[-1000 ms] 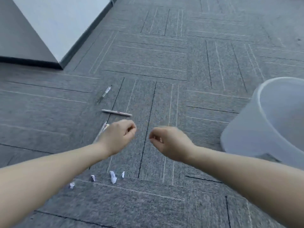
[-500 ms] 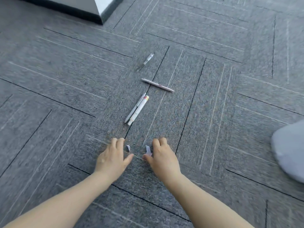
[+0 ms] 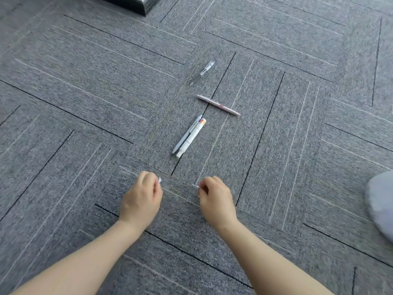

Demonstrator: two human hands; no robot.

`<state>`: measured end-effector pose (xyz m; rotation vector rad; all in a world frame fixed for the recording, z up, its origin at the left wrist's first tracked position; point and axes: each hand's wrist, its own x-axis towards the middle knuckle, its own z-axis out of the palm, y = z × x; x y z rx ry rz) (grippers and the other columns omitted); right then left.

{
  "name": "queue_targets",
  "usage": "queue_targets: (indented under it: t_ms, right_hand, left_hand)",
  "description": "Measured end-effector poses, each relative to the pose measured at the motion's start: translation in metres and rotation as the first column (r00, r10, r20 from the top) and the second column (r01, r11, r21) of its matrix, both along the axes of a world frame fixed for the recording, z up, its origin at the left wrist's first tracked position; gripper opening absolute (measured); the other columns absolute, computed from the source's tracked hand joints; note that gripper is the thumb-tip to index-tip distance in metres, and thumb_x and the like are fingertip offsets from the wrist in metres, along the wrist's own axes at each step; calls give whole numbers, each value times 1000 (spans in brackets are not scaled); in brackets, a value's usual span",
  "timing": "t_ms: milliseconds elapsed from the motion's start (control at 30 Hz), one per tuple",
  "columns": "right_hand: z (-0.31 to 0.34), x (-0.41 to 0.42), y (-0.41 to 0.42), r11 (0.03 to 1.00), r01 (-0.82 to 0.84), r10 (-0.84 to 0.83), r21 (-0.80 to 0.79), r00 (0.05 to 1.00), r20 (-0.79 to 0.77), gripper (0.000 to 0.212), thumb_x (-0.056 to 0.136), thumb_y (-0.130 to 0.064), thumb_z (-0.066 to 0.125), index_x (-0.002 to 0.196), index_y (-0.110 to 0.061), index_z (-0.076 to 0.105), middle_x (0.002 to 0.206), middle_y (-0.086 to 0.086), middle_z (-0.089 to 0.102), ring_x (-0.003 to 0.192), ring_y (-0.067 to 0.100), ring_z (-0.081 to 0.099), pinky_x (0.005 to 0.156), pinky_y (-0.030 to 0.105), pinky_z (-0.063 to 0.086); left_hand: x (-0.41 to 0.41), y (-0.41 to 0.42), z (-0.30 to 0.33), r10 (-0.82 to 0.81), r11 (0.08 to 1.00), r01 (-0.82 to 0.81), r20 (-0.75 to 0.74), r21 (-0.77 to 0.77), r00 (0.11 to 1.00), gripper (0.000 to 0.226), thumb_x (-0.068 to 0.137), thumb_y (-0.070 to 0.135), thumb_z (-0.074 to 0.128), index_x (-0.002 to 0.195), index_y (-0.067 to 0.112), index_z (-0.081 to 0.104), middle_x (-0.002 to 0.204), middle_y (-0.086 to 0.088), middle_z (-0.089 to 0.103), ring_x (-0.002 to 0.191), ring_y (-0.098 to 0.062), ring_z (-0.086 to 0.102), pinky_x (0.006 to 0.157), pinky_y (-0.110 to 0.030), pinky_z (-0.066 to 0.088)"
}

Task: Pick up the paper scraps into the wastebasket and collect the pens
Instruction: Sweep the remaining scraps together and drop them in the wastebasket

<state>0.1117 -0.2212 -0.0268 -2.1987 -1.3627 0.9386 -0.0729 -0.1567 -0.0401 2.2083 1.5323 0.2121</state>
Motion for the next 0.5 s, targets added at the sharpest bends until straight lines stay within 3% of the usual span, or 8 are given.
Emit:
queue_targets:
  t_ms: [100,200,233,333,400,500]
  right_hand:
    - [1,-15,14,994,-104,104,19,994,-18,9,96,-15,54,93,-11,62,97,1,57,85,19,55,77,33,48]
    - [-1,-29,30,977,-214,213,22,977,21,10,97,-15,52,90,-11,58,96,3,55,83,23,55,75,39,50]
    - [-2,-32,34,971,-240,239,15,970,33,10,98,-15,51,90,-11,57,95,3,54,81,23,55,74,41,51]
    - [-5,-34,38,965,-261,260,6,963,68,11,98,-15,51,88,-13,55,95,2,54,78,23,56,72,43,53]
    - [-7,-30,38,968,-251,249,7,964,91,13,98,-15,50,86,-11,55,93,2,53,76,23,56,71,44,53]
    - [-7,-24,36,968,-251,250,2,963,105,15,98,-15,51,86,-10,56,93,2,53,76,23,56,71,42,53]
  left_hand:
    - [-29,2,3,67,998,-67,-26,7,997,18,90,18,56,77,14,45,88,2,45,48,-1,40,40,-12,20]
    - [-39,1,-1,47,999,-48,-82,-10,996,14,87,20,59,82,16,47,88,4,44,52,-6,43,43,-15,22]
    - [-39,2,-1,29,999,-31,-88,-17,996,13,87,22,60,89,17,48,91,5,44,57,-8,46,46,-16,26]
    - [-36,3,-4,-48,998,42,-152,-42,987,41,86,35,59,118,16,44,103,3,45,77,-11,51,57,-21,40]
    - [-36,6,-4,-137,990,138,-190,-8,972,33,89,39,55,111,17,46,98,3,46,75,-11,51,54,-23,44]
    - [-37,9,-8,-200,976,212,-161,58,966,14,91,27,54,91,13,51,84,3,47,64,-12,50,45,-21,42]
